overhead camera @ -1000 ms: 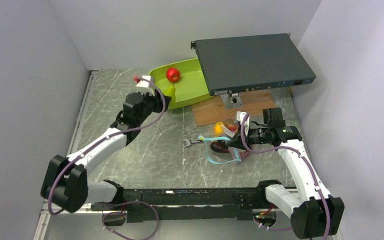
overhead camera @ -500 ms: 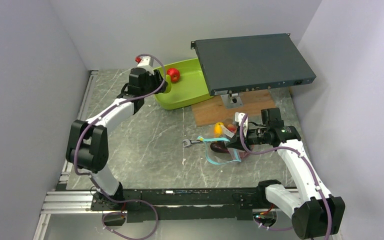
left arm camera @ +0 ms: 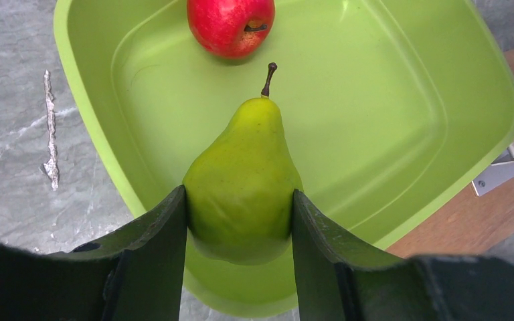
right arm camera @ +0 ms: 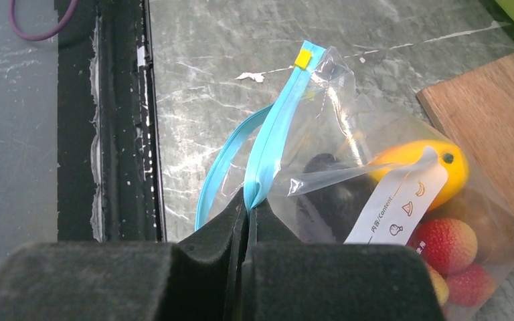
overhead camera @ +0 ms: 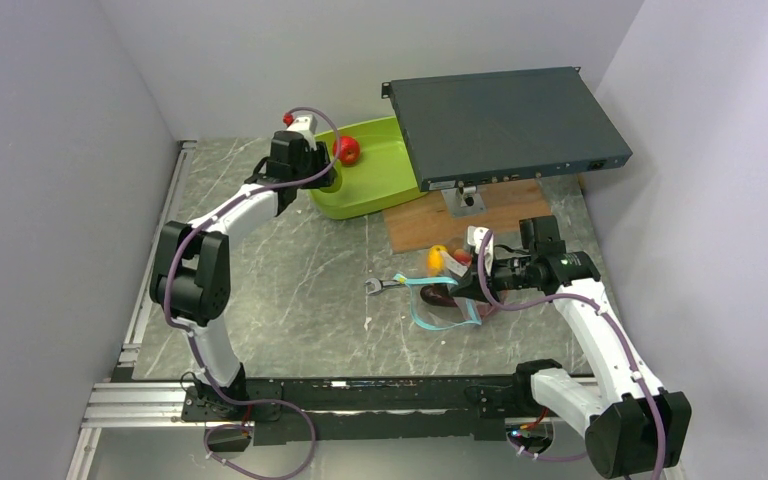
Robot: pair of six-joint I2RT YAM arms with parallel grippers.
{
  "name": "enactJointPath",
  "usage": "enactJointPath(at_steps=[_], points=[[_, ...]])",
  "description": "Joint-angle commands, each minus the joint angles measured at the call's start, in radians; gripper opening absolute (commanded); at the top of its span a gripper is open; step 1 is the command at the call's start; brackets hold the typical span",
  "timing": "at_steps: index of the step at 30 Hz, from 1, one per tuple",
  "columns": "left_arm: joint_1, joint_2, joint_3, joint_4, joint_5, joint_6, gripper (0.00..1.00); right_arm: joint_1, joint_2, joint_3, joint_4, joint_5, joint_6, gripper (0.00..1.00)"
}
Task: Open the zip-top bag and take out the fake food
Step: Place the fake fruit in the bin.
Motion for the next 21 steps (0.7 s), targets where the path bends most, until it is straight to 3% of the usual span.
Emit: enactJointPath(at_steps=[1, 6, 7, 8, 9, 12, 21], points=[[0.004, -0.001, 0.048, 0.001, -0.022, 0.033, 0.00, 0.010, 0.007, 0.006, 0.008, -0.007, -0.021, 0.00], [0.005, -0.004, 0.047, 0.001, -0.021, 0.038, 0.03, 0.014, 0.014, 0.007, 0.009, -0.002, -0.021, 0.00], [0.005, -0.002, 0.049, -0.019, -0.020, 0.038, 0.67, 0.014, 0.015, 0.007, 0.009, -0.002, -0.021, 0.00], [0.006, 0.000, 0.058, -0.031, -0.019, 0.039, 0.83, 0.014, 0.014, 0.006, 0.009, -0.001, -0.021, 0.00], [0.006, 0.003, 0.064, -0.041, -0.019, 0.038, 0.90, 0.014, 0.014, 0.006, 0.011, 0.000, -0.021, 0.00], [0.005, 0.006, 0.074, -0.056, -0.014, 0.033, 0.99, 0.014, 0.014, 0.006, 0.011, 0.002, -0.020, 0.00], [0.006, -0.032, 0.064, -0.060, 0.021, 0.044, 1.00, 0.014, 0.010, 0.005, 0.013, 0.005, -0.018, 0.00]])
